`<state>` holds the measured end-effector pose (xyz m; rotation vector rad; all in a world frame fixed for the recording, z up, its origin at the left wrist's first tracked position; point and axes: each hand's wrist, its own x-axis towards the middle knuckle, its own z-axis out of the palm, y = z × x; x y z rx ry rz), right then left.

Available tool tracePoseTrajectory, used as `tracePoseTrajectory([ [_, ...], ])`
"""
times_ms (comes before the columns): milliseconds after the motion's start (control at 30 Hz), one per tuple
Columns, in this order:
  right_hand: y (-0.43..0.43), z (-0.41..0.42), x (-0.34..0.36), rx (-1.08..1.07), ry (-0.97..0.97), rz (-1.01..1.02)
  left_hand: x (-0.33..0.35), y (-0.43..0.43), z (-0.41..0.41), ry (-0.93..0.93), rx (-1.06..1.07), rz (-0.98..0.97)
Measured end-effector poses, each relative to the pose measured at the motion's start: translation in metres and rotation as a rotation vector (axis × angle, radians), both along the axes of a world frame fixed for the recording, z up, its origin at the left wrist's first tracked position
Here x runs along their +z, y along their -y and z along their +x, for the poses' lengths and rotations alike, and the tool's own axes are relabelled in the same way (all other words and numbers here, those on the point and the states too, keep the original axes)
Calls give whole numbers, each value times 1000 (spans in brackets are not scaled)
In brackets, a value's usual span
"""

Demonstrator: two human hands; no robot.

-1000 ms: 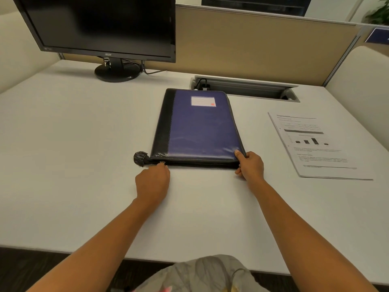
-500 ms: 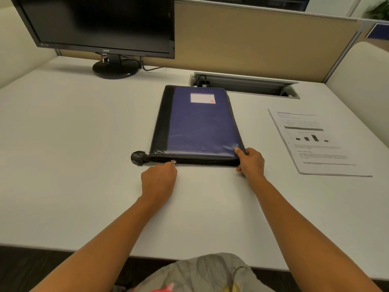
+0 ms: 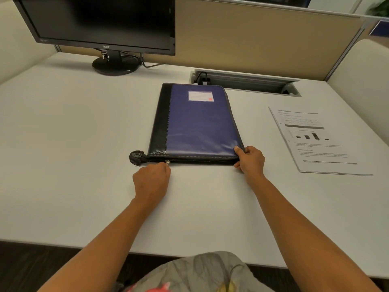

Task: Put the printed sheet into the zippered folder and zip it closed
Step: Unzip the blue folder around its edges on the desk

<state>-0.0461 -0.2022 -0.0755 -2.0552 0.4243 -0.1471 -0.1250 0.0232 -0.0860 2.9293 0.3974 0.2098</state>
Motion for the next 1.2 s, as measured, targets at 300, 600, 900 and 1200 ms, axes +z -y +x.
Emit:
tracePoseTrajectory([
  [300,1,2,-3,-6,-2,9,0,1,0,14,39,-20],
  [600,1,0,-3,-1,9,34,-2,0,-2,73,42,-70],
  [900,3,5,-3,-55,29,35,6,-3,-6,57,-29,-113],
  [1200,-1,-2,-5,-184,133,129,18,-26,9,395,-168,-173],
])
